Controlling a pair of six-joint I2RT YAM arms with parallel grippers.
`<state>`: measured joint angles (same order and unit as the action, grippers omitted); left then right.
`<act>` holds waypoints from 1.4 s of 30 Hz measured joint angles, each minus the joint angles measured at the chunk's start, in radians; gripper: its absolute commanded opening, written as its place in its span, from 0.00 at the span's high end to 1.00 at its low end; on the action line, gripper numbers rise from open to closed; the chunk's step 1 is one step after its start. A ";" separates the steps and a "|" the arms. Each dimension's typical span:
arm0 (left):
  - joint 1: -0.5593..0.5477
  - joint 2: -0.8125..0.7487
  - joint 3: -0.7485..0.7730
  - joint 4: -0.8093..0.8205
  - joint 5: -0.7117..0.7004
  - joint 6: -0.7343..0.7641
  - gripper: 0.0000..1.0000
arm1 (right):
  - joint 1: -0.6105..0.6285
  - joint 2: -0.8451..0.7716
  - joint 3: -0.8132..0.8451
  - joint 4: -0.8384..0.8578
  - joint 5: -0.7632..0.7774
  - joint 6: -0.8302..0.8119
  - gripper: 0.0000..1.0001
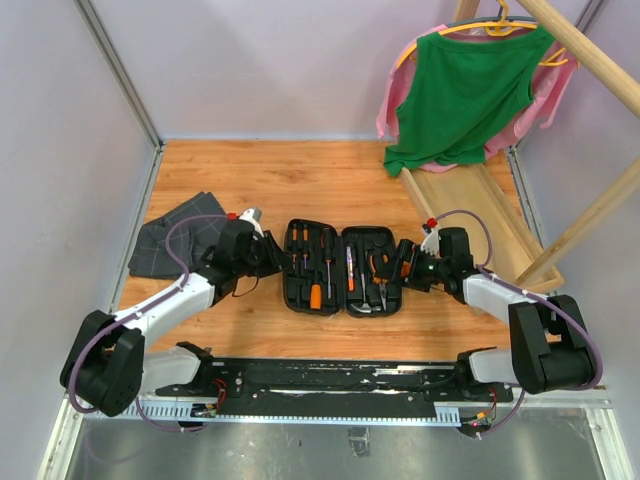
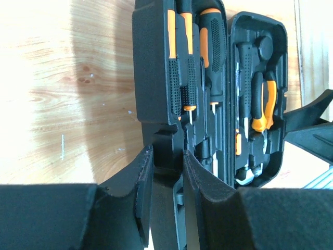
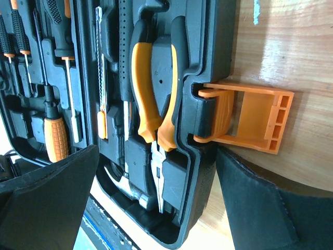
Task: Sort the tools into containers
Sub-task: Close the storage box at the center of the board.
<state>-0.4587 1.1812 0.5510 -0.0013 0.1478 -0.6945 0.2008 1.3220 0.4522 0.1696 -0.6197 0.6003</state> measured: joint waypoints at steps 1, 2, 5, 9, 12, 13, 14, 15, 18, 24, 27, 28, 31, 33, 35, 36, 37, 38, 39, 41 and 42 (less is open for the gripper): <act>-0.003 0.000 0.003 0.001 -0.002 -0.003 0.79 | -0.002 0.000 -0.001 0.002 0.000 0.002 0.06; -0.006 -0.001 0.008 0.001 -0.004 -0.006 0.77 | -0.003 0.000 -0.002 0.005 0.000 0.002 0.07; -0.014 -0.004 0.024 0.001 -0.008 -0.017 0.72 | -0.005 0.000 -0.003 0.011 0.000 0.003 0.07; -0.034 -0.019 0.052 0.022 -0.007 -0.035 0.67 | -0.006 0.001 -0.005 0.017 0.001 0.004 0.07; -0.063 -0.027 0.087 0.062 0.010 -0.050 0.65 | -0.006 0.005 -0.005 0.024 0.001 0.006 0.07; -0.077 -0.027 0.098 0.079 0.017 -0.056 0.64 | -0.006 0.007 -0.005 0.028 0.000 0.008 0.08; -0.091 -0.027 0.108 0.094 0.026 -0.063 0.64 | -0.006 0.010 -0.005 0.034 -0.001 0.009 0.08; -0.105 -0.025 0.115 0.109 0.035 -0.069 0.64 | -0.006 0.012 -0.005 0.038 -0.001 0.010 0.08; -0.141 -0.009 0.130 0.148 0.054 -0.087 0.63 | -0.006 0.016 -0.006 0.048 -0.003 0.013 0.08; -0.183 0.049 0.160 0.218 0.071 -0.111 0.63 | -0.006 0.016 -0.011 0.057 -0.004 0.016 0.08; -0.200 0.078 0.174 0.246 0.078 -0.119 0.63 | -0.006 0.013 -0.013 0.058 -0.002 0.018 0.09; -0.204 0.086 0.177 0.254 0.080 -0.122 0.63 | -0.006 0.011 -0.013 0.056 0.000 0.018 0.09; -0.215 0.105 0.187 0.272 0.085 -0.124 0.63 | -0.006 -0.018 -0.016 0.036 0.011 0.017 0.09; -0.217 0.111 0.189 0.280 0.087 -0.126 0.63 | -0.006 -0.066 -0.024 0.023 0.025 0.017 0.09; -0.219 0.116 0.190 0.285 0.090 -0.126 0.63 | -0.006 -0.124 -0.030 0.012 0.040 0.018 0.10; -0.219 0.119 0.192 0.286 0.092 -0.126 0.63 | -0.006 -0.151 -0.033 0.010 0.048 0.020 0.10; -0.219 0.122 0.195 0.286 0.094 -0.126 0.63 | -0.006 -0.183 -0.038 0.008 0.058 0.023 0.10; -0.219 0.126 0.198 0.286 0.097 -0.126 0.63 | -0.006 -0.217 -0.042 0.003 0.071 0.026 0.10; -0.220 0.130 0.201 0.288 0.100 -0.126 0.63 | -0.006 -0.251 -0.044 -0.005 0.086 0.030 0.10; -0.224 0.141 0.207 0.293 0.105 -0.126 0.63 | -0.005 -0.327 -0.048 -0.037 0.139 0.036 0.10; -0.226 0.145 0.210 0.296 0.107 -0.126 0.63 | -0.005 -0.371 -0.051 -0.058 0.174 0.039 0.10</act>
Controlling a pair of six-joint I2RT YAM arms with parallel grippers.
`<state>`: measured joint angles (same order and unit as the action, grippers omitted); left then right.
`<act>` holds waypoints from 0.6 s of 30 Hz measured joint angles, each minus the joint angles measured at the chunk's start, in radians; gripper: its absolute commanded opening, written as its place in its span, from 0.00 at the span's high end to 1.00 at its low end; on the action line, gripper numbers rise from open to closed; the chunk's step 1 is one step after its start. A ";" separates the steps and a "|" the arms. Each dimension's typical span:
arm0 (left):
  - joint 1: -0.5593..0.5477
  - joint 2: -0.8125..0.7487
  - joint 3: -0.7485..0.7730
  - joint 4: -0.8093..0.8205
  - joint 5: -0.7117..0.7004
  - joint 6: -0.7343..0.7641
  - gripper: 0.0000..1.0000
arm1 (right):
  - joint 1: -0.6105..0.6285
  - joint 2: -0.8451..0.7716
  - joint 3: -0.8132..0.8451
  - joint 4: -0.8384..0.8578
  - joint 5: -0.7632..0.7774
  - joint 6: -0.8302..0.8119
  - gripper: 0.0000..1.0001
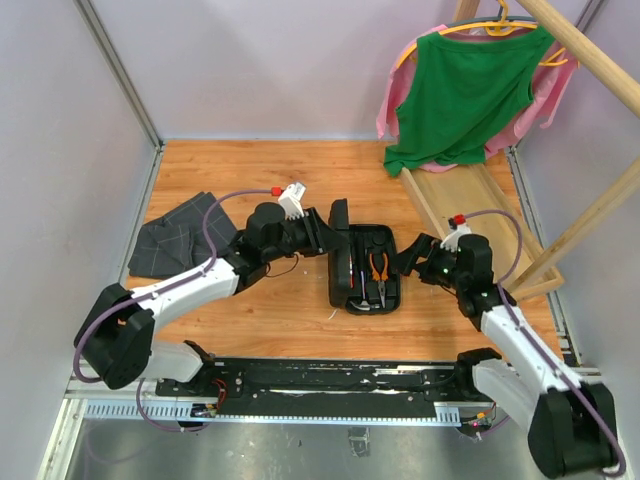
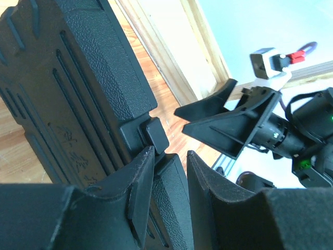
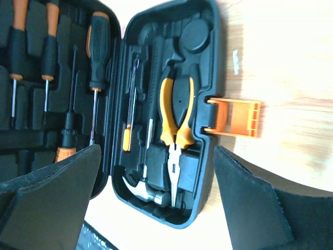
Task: Sort the tools into containers
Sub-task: Close the storage box at the center of the board.
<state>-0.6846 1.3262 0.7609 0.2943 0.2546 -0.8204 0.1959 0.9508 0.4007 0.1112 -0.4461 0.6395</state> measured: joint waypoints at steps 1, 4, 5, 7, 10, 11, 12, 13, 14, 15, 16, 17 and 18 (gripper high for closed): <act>-0.002 0.005 0.004 0.001 0.002 0.000 0.63 | 0.000 -0.035 -0.002 -0.020 0.028 0.002 0.10; -0.008 0.018 0.013 0.007 0.005 0.000 0.63 | 0.000 -0.172 -0.004 -0.098 0.126 0.005 0.10; -0.010 0.021 0.015 0.008 0.006 0.000 0.63 | 0.000 -0.214 -0.004 -0.121 0.154 0.005 0.10; -0.014 0.031 0.024 0.009 0.007 0.000 0.63 | 0.000 -0.283 -0.004 -0.166 0.203 0.004 0.10; -0.018 0.041 0.032 0.010 0.011 0.000 0.63 | 0.000 -0.365 -0.004 -0.220 0.259 0.002 0.09; -0.020 0.046 0.038 0.009 0.011 0.001 0.63 | 0.000 -0.390 -0.004 -0.236 0.276 0.000 0.09; -0.021 0.051 0.042 0.008 0.013 0.000 0.63 | 0.000 -0.402 -0.004 -0.244 0.286 -0.001 0.09; -0.022 0.055 0.045 0.009 0.014 0.000 0.63 | 0.000 -0.417 -0.005 -0.253 0.299 -0.001 0.09; -0.024 0.059 0.048 0.009 0.016 0.000 0.63 | 0.000 -0.428 -0.006 -0.258 0.307 -0.002 0.09; -0.026 0.064 0.053 0.009 0.017 0.000 0.63 | 0.000 -0.438 -0.007 -0.263 0.317 -0.004 0.09; -0.027 0.069 0.057 0.008 0.019 0.000 0.63 | 0.000 -0.440 -0.007 -0.267 0.320 -0.005 0.09; -0.027 0.073 0.060 0.010 0.021 0.000 0.63 | 0.000 -0.441 -0.007 -0.274 0.325 -0.007 0.09; -0.027 0.079 0.064 0.010 0.024 0.000 0.63 | 0.000 -0.440 -0.007 -0.278 0.327 -0.008 0.09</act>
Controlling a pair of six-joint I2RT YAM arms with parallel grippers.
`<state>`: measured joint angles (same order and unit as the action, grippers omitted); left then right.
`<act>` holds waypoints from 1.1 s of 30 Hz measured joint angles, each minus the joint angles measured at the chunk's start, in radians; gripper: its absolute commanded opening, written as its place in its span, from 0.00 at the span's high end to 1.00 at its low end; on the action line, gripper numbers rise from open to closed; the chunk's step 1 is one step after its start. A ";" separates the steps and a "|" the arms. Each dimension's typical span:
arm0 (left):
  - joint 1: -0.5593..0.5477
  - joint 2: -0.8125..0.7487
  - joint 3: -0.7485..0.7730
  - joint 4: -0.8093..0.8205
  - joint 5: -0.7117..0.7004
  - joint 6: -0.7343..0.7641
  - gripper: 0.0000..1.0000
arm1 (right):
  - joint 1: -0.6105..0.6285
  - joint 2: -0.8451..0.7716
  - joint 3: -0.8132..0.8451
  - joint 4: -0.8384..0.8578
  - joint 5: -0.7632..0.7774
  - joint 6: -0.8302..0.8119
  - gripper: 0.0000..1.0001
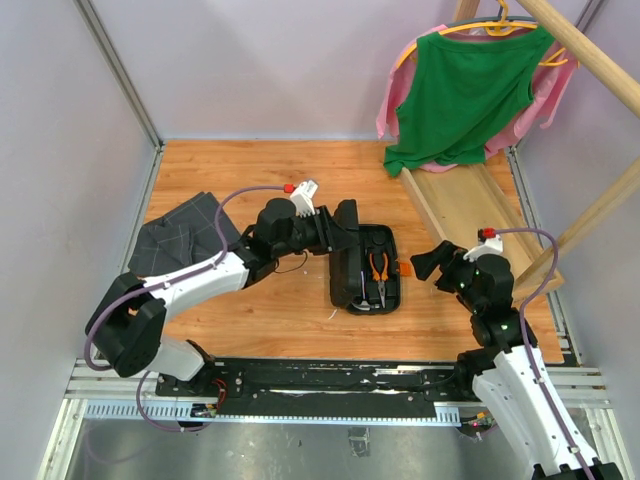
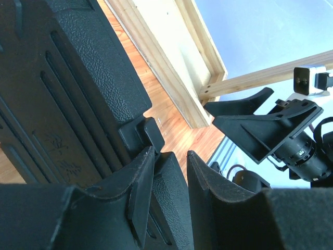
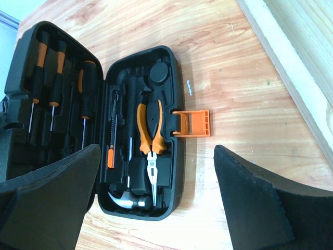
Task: Sort the tools into containers
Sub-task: Close the storage box at the center of the board.
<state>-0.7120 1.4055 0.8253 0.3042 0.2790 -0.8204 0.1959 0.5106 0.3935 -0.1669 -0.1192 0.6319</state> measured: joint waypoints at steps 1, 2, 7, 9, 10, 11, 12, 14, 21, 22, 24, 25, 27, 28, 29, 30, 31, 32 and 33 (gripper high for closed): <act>-0.002 0.006 0.005 0.000 0.003 0.000 0.63 | 0.000 0.000 0.000 -0.007 0.001 0.000 0.09; -0.003 0.011 0.010 0.001 0.004 0.000 0.63 | 0.000 0.000 0.000 -0.014 0.001 -0.001 0.08; -0.013 0.053 0.042 0.009 0.018 0.000 0.62 | 0.000 -0.015 0.000 -0.051 0.001 -0.007 0.08; -0.017 0.069 0.055 0.010 0.024 0.000 0.62 | 0.000 -0.025 0.000 -0.065 0.002 -0.010 0.07; -0.018 0.079 0.062 0.010 0.027 0.000 0.61 | 0.000 -0.033 0.000 -0.077 0.005 -0.013 0.07; -0.019 0.087 0.069 0.011 0.030 0.000 0.61 | 0.000 -0.040 0.000 -0.086 0.008 -0.015 0.07; -0.019 0.095 0.078 0.011 0.033 0.001 0.60 | 0.000 -0.046 0.000 -0.094 0.012 -0.018 0.07; -0.023 0.112 0.097 0.007 0.035 0.005 0.59 | 0.000 -0.063 0.000 -0.105 0.018 -0.027 0.07; -0.023 0.150 0.207 -0.095 0.035 0.073 0.50 | 0.000 -0.063 0.000 -0.132 0.027 -0.035 0.06; -0.023 0.150 0.221 -0.109 0.033 0.084 0.49 | 0.000 -0.059 0.000 -0.132 0.027 -0.035 0.06; -0.023 0.150 0.254 -0.136 0.029 0.110 0.49 | 0.000 -0.049 0.000 -0.134 0.027 -0.035 0.06; -0.023 0.150 0.275 -0.154 0.025 0.125 0.49 | 0.000 -0.043 0.000 -0.135 0.027 -0.035 0.06; -0.023 0.150 0.301 -0.176 0.011 0.151 0.49 | 0.000 -0.032 0.000 -0.136 0.026 -0.034 0.06; -0.023 0.149 0.307 -0.183 0.005 0.163 0.49 | 0.000 -0.026 0.000 -0.137 0.026 -0.034 0.06; -0.023 0.148 0.309 -0.191 -0.005 0.173 0.49 | 0.000 -0.019 0.000 -0.135 0.023 -0.034 0.06; -0.023 0.147 0.309 -0.204 -0.014 0.182 0.49 | 0.000 -0.012 0.000 -0.134 0.019 -0.034 0.06; -0.023 0.146 0.307 -0.220 -0.026 0.191 0.49 | 0.000 -0.002 0.000 -0.129 0.013 -0.035 0.06; -0.023 0.144 0.304 -0.237 -0.040 0.198 0.49 | 0.000 0.014 -0.001 -0.120 0.003 -0.035 0.06; -0.023 0.140 0.295 -0.246 -0.052 0.203 0.49 | 0.000 0.030 -0.001 -0.111 -0.011 -0.036 0.05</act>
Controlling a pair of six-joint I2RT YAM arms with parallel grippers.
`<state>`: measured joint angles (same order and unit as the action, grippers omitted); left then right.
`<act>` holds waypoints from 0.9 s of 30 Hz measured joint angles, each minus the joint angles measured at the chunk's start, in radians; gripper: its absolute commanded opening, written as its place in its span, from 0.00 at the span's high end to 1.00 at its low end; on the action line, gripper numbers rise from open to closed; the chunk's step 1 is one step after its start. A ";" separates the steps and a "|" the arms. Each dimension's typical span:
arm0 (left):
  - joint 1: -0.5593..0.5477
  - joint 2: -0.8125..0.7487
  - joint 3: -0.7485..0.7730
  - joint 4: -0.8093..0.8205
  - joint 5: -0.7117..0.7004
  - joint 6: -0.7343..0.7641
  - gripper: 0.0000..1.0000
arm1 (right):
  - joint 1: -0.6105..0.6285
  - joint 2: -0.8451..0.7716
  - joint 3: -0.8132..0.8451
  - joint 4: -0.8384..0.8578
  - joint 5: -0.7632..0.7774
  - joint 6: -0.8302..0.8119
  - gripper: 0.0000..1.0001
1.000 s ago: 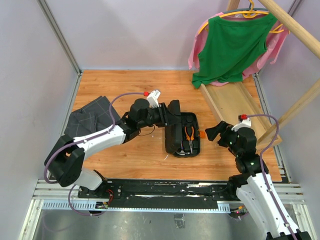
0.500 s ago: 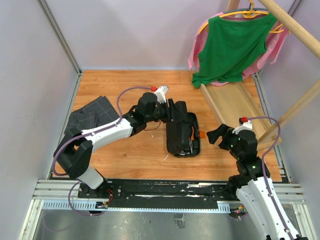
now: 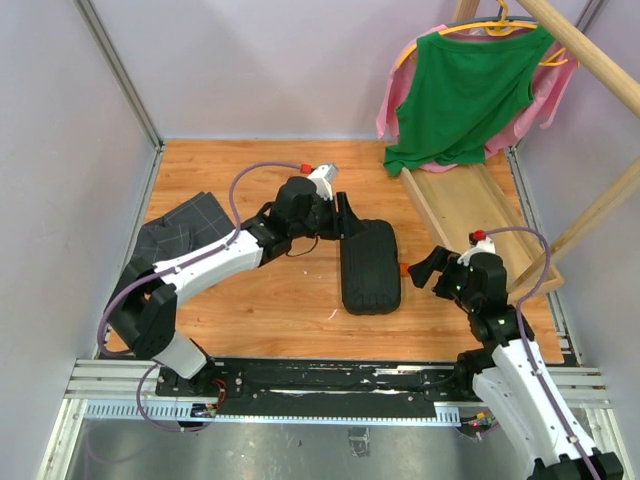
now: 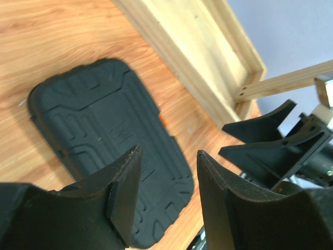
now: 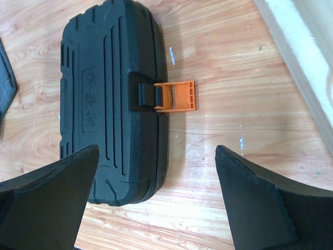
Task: Sort the tools into containers
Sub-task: Close the storage box at the center of the board.
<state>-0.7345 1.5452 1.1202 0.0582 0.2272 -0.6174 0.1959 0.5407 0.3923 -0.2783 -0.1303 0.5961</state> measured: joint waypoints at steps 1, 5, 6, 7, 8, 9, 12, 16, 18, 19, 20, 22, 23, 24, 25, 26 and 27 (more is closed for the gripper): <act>0.000 -0.007 -0.013 -0.008 -0.012 0.006 0.49 | 0.000 0.019 -0.001 0.012 -0.011 -0.002 0.06; 0.000 -0.060 -0.096 -0.056 -0.075 0.016 0.48 | 0.000 0.134 0.000 0.083 -0.076 -0.012 0.06; 0.000 -0.072 -0.115 -0.067 -0.089 0.016 0.48 | 0.000 0.164 0.002 0.098 -0.089 -0.017 0.06; 0.000 -0.085 -0.135 -0.076 -0.108 0.016 0.48 | 0.000 0.201 0.005 0.117 -0.104 -0.022 0.06; 0.000 -0.099 -0.155 -0.085 -0.125 0.016 0.48 | 0.000 0.249 0.011 0.138 -0.119 -0.027 0.06; 0.000 -0.113 -0.174 -0.094 -0.137 0.016 0.48 | 0.000 0.285 0.015 0.155 -0.131 -0.031 0.06; 0.003 -0.151 -0.226 -0.118 -0.171 0.015 0.48 | 0.000 0.414 0.053 0.202 -0.172 -0.050 0.08; 0.021 -0.197 -0.276 -0.130 -0.194 0.009 0.48 | 0.000 0.573 0.126 0.270 -0.228 -0.071 0.12; 0.033 -0.216 -0.291 -0.138 -0.204 0.008 0.48 | 0.000 0.645 0.156 0.306 -0.254 -0.080 0.15; 0.039 -0.228 -0.299 -0.143 -0.209 0.007 0.48 | 0.000 0.679 0.168 0.324 -0.266 -0.083 0.16; 0.044 -0.239 -0.304 -0.148 -0.215 0.007 0.48 | 0.000 0.714 0.179 0.341 -0.275 -0.087 0.16; 0.053 -0.260 -0.316 -0.151 -0.227 0.007 0.48 | 0.001 0.767 0.196 0.358 -0.290 -0.096 0.18; 0.056 -0.269 -0.321 -0.154 -0.232 0.007 0.48 | 0.005 0.791 0.206 0.362 -0.296 -0.099 0.19; 0.060 -0.281 -0.328 -0.154 -0.236 0.007 0.48 | 0.007 0.814 0.214 0.369 -0.298 -0.101 0.19; 0.065 -0.290 -0.335 -0.158 -0.238 0.007 0.48 | 0.011 0.830 0.221 0.374 -0.303 -0.103 0.19; 0.069 -0.297 -0.340 -0.160 -0.241 0.007 0.48 | 0.016 0.841 0.226 0.381 -0.309 -0.103 0.20; 0.075 -0.303 -0.344 -0.161 -0.243 0.007 0.48 | 0.026 0.848 0.232 0.386 -0.308 -0.104 0.20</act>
<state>-0.6594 1.2423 0.7757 -0.1032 -0.0158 -0.6102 0.2222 1.3888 0.6239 0.1081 -0.4381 0.4923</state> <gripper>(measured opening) 0.522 0.812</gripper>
